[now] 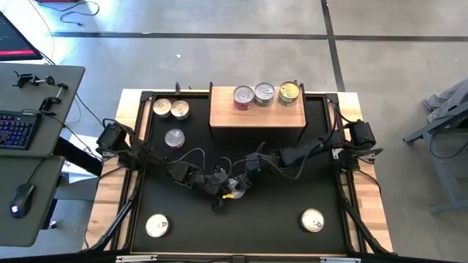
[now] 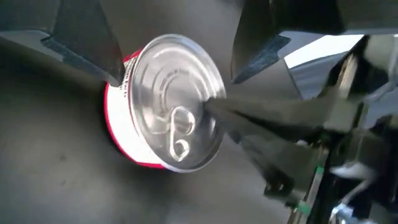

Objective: Stack canned seafood by type on shelf
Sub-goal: Stack the red tuna can on top of the red tuna can on the shelf

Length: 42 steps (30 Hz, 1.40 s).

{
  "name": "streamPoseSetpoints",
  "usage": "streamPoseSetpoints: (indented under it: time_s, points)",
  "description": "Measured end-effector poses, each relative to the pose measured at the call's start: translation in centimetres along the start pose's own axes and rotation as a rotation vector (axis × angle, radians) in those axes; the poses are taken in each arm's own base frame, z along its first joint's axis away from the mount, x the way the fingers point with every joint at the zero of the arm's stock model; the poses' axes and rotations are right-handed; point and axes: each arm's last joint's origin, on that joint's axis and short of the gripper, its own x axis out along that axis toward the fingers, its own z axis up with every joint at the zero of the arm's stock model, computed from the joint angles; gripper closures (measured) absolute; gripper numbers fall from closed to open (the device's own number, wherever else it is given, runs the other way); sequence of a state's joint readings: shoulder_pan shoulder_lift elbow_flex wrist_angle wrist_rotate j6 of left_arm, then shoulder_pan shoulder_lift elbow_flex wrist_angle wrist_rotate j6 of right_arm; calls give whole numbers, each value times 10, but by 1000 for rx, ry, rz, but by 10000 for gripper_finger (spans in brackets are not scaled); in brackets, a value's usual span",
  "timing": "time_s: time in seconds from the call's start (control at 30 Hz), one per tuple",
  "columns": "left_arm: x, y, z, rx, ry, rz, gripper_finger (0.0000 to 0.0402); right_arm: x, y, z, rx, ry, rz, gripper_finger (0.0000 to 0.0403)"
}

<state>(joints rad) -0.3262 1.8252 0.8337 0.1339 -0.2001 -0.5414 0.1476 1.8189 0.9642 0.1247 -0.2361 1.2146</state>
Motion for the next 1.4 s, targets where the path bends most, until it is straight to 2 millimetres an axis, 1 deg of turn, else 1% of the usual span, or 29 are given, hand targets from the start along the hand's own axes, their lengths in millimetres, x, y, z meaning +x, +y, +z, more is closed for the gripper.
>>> streamPoseSetpoints:
  time_s: [0.1,0.23,0.3,0.37,0.4,0.47,0.53,0.7,0.83,0.9,0.97,1.07,1.17,1.27,1.4]
  points:
    - [-4,-3,-2,35,-10,28,402,-3,5,-1,-8,2,33,126]
    - [-13,-6,-3,106,-12,75,402,-14,20,-1,-23,-13,107,126]
    - [-16,-5,-4,131,-18,135,402,-19,28,-2,-41,-17,154,126]
    - [-16,0,-11,156,21,195,401,-21,33,-2,-50,-27,185,126]
    - [-16,2,-15,161,41,211,401,-21,33,-2,-44,-31,186,126]
    - [-19,0,-13,168,50,206,401,-20,33,-3,-43,-45,183,126]
    - [-17,2,-18,180,85,222,401,-20,33,-2,-41,-70,173,126]
    - [-17,1,-17,165,82,220,401,-20,33,-1,-37,-94,172,126]
    - [-21,-1,-17,163,81,217,401,-20,30,1,17,-93,161,126]
    - [-25,-2,-18,179,96,221,401,-21,34,3,1,-101,128,126]
    - [-29,-4,-18,184,92,211,401,-25,45,7,-58,-113,61,126]
    - [-38,-8,-17,202,84,199,401,-38,67,14,-200,-165,-108,126]
    - [-45,-12,-18,221,78,203,401,-43,84,17,-324,-186,-265,126]
    - [-51,-14,-19,213,40,199,401,-36,90,22,-368,-185,-368,126]
    - [-62,-8,-30,130,-4,161,401,-16,99,27,-395,-159,-406,126]
